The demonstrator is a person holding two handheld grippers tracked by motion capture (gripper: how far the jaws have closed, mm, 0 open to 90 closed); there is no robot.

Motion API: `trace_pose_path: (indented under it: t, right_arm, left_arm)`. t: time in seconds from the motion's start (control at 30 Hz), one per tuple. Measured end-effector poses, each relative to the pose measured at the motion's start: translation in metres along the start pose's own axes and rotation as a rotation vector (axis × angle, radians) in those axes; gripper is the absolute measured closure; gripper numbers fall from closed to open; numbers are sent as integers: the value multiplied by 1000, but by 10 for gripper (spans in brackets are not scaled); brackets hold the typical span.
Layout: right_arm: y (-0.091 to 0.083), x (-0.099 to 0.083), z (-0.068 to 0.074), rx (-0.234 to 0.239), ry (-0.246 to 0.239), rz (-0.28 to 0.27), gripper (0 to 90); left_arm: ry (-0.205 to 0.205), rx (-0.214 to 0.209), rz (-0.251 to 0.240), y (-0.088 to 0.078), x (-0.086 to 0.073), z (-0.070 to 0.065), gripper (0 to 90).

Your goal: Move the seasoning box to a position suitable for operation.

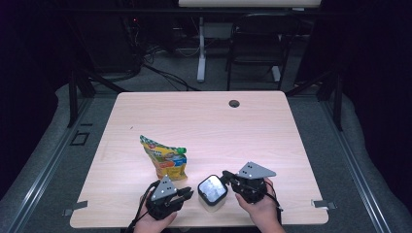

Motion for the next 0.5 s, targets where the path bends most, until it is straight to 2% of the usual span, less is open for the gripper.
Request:
trace_pose_path:
  t: [0.1,0.2,0.33,0.4,0.47,0.5]
  right_arm:
    - [3,-3,0,-11,-12,11,900]
    - [3,-5,-3,-2,16,7,900]
    - [4,-11,-8,-18,20,30,900]
    - [2,-9,-9,-21,35,12,900]
    - [0,-5,-6,-2,45,-8,900]
    - [-1,-4,-5,-2,28,-6,900]
  left_arm:
    - [4,-18,3,1,0,-3,853]
    - [5,-18,8,2,-1,-5,858]
    - [8,-22,4,3,0,-7,854]
    - [10,-19,1,3,1,-7,854]
    - [9,-19,-2,3,2,-7,854]
    - [9,-19,-2,4,2,-7,854]
Point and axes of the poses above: each handheld gripper's, and its own axes: y roughly forward along the jaws, x roughly out of its top, z roughly to its left, the point moved 10 cm from there along y, roughly forward along the jaws, and after that the axes turned 15 degrees about -x, right-handed, at the moved point
